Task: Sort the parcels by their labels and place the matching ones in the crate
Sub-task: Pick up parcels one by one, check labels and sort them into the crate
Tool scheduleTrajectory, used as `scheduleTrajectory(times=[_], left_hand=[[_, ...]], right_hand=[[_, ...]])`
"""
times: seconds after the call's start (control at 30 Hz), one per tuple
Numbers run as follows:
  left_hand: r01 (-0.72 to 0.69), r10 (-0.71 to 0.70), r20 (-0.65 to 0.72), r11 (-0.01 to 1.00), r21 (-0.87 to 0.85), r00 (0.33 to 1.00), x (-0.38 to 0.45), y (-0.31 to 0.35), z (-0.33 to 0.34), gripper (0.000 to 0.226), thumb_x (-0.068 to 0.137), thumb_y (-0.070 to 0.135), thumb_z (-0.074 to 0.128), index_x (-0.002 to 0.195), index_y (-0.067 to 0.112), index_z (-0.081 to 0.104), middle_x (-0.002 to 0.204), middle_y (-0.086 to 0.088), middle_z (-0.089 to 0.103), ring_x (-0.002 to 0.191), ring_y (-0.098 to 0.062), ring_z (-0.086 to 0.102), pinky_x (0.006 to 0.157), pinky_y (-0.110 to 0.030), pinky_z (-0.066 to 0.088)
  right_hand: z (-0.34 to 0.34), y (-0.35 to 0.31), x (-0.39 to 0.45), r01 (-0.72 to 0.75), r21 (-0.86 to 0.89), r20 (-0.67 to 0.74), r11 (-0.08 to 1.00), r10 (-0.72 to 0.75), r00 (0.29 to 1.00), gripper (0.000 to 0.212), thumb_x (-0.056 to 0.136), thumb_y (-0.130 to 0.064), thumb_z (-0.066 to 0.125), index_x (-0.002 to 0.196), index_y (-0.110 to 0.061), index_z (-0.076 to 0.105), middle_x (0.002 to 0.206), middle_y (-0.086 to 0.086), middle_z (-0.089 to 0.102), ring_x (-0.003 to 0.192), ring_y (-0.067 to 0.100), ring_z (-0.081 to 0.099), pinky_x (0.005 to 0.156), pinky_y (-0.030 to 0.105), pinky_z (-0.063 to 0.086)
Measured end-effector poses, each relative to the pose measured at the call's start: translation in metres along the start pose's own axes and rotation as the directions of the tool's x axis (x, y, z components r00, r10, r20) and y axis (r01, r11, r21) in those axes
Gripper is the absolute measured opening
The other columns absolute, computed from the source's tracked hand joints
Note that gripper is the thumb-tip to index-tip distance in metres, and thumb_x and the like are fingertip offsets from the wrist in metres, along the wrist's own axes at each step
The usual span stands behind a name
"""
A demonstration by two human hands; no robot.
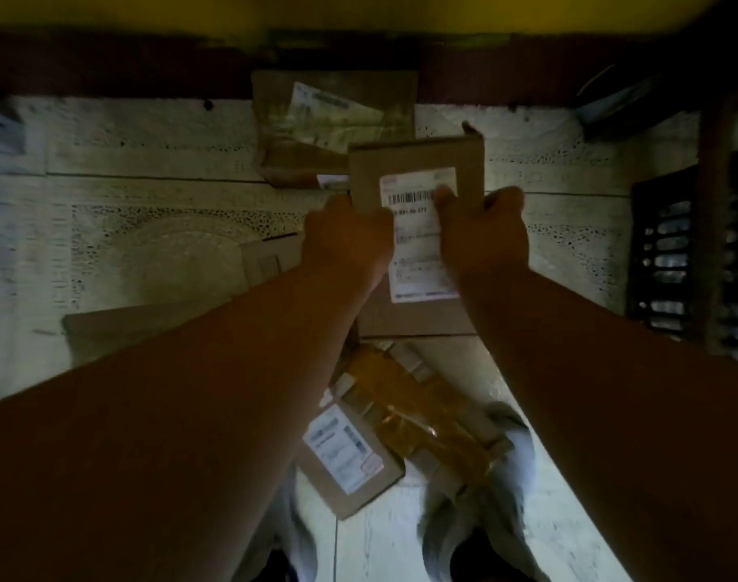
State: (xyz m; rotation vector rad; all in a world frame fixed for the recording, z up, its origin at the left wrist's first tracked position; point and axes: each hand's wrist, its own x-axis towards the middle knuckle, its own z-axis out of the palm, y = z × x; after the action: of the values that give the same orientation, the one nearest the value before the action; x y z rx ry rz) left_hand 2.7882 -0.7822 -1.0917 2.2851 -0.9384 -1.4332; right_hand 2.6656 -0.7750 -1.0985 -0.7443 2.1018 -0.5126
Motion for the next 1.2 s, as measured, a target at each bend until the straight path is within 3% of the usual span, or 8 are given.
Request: scheduleTrajectory(times=[0.17, 0.3, 0.57, 0.73, 0.83, 0.93, 1.07, 1.2], left_hand=[[-0.234, 0.217, -0.179, 0.969, -0.081, 0.960, -0.108, 0.091, -0.108, 0.037, 0.100, 0.050, 0.044, 0.134, 0.035, 0.047, 0.110, 0.005, 0.067, 0.091, -0.017, 0.068, 0.075, -0.036, 0.060], [-0.356, 0.320, -0.183, 0.908, -0.220, 0.930, -0.211, 0.171, -0.196, 0.039, 0.100, 0.046, 0.050, 0.137, 0.038, 0.044, 0.099, 0.020, 0.066, 0.085, -0.001, 0.069, 0.066, -0.023, 0.060], [-0.515, 0.459, -0.245, 0.812, -0.274, 0.854, -0.415, 0.272, -0.343, 0.039, 0.101, 0.041, 0.050, 0.136, 0.026, 0.044, 0.100, 0.021, 0.063, 0.078, 0.013, 0.064, 0.060, -0.012, 0.053], [-0.559, 0.527, -0.187, 0.797, -0.231, 0.829, -0.489, 0.276, -0.419, 0.035, 0.101, 0.040, 0.050, 0.133, 0.028, 0.046, 0.096, 0.023, 0.061, 0.073, 0.016, 0.059, 0.054, -0.004, 0.044], [-0.570, 0.552, -0.141, 0.793, -0.216, 0.822, -0.519, 0.264, -0.454, 0.038, 0.101, 0.040, 0.050, 0.136, 0.027, 0.045, 0.101, 0.023, 0.060, 0.085, 0.010, 0.059, 0.057, -0.007, 0.044], [-0.581, 0.547, -0.198, 0.782, -0.225, 0.814, -0.545, 0.249, -0.477, 0.047, 0.101, 0.040, 0.051, 0.143, 0.025, 0.040, 0.118, 0.010, 0.063, 0.098, -0.007, 0.064, 0.067, -0.019, 0.048], [-0.558, 0.480, -0.303, 0.781, -0.280, 0.824, -0.581, 0.220, -0.496, 0.050, 0.099, 0.042, 0.054, 0.143, 0.024, 0.040, 0.128, 0.003, 0.065, 0.107, -0.014, 0.066, 0.088, -0.040, 0.056], [-0.494, 0.348, -0.420, 0.810, -0.316, 0.838, -0.626, 0.185, -0.494, 0.044, 0.098, 0.042, 0.054, 0.137, 0.024, 0.045, 0.124, 0.005, 0.066, 0.102, -0.010, 0.065, 0.081, -0.029, 0.056]], right_hand=[[-0.072, -0.119, -0.119, 0.295, 0.128, -0.030, 0.947, -0.293, 0.956, 0.041, 0.097, -0.046, 0.057, 0.123, -0.020, 0.040, 0.085, -0.019, 0.055, 0.072, -0.001, 0.057, 0.066, 0.023, 0.052], [-0.152, -0.222, -0.214, 0.424, 0.200, -0.073, 0.883, -0.419, 0.905, 0.045, 0.097, -0.047, 0.056, 0.131, -0.022, 0.041, 0.090, -0.022, 0.059, 0.084, 0.007, 0.067, 0.075, 0.035, 0.060], [-0.306, -0.370, -0.407, 0.564, 0.160, -0.082, 0.810, -0.558, 0.826, 0.038, 0.097, -0.046, 0.055, 0.126, -0.024, 0.043, 0.092, -0.014, 0.065, 0.082, 0.004, 0.068, 0.068, 0.040, 0.061], [-0.343, -0.403, -0.497, 0.546, 0.243, -0.037, 0.802, -0.555, 0.831, 0.026, 0.099, -0.045, 0.053, 0.119, -0.031, 0.044, 0.093, -0.005, 0.071, 0.077, 0.008, 0.072, 0.065, 0.043, 0.063], [-0.346, -0.412, -0.533, 0.521, 0.357, -0.001, 0.775, -0.558, 0.830, 0.039, 0.100, -0.042, 0.053, 0.135, -0.036, 0.038, 0.098, -0.003, 0.072, 0.079, 0.011, 0.074, 0.068, 0.043, 0.063], [-0.346, -0.426, -0.559, 0.570, 0.389, 0.012, 0.724, -0.622, 0.783, 0.039, 0.101, -0.040, 0.051, 0.138, -0.040, 0.037, 0.096, 0.000, 0.069, 0.079, 0.015, 0.074, 0.069, 0.045, 0.062], [-0.341, -0.439, -0.586, 0.639, 0.388, 0.111, 0.665, -0.722, 0.683, 0.017, 0.101, -0.040, 0.050, 0.117, -0.032, 0.047, 0.094, 0.012, 0.071, 0.080, 0.028, 0.072, 0.068, 0.049, 0.058], [-0.336, -0.433, -0.607, 0.666, 0.414, 0.218, 0.620, -0.778, 0.589, 0.013, 0.102, -0.037, 0.051, 0.099, -0.025, 0.056, 0.088, 0.010, 0.070, 0.071, 0.020, 0.066, 0.062, 0.040, 0.052]])
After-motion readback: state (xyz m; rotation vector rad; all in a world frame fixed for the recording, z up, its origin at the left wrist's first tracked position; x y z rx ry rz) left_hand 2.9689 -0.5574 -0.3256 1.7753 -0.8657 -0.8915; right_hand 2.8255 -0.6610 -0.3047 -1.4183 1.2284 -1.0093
